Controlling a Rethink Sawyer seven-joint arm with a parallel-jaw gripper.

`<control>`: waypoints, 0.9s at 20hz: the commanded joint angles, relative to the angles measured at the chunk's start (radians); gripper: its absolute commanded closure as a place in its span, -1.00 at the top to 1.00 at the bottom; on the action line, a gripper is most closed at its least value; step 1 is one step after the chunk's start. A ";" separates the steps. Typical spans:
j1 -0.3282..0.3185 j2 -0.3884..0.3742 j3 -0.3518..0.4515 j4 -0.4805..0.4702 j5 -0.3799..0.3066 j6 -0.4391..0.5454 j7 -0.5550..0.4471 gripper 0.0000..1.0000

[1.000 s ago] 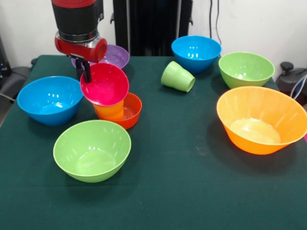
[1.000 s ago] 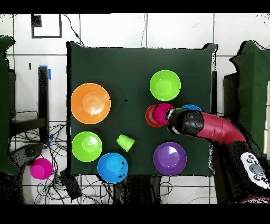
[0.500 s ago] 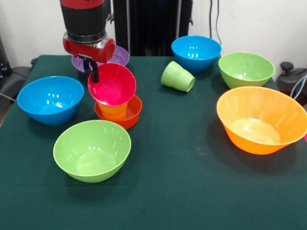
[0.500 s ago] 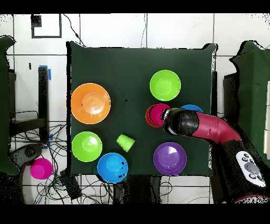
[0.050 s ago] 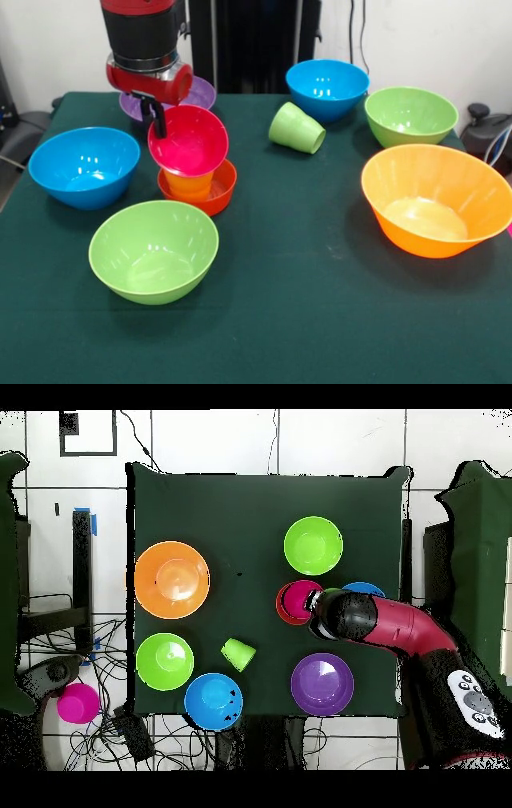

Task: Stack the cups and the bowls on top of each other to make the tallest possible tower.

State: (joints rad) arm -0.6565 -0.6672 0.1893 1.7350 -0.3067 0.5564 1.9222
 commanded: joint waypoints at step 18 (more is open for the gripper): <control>0.017 0.041 0.055 0.040 0.033 -0.081 0.081 -1.00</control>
State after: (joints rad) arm -0.6567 -0.6671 0.1894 1.7400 -0.2936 0.5493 1.9222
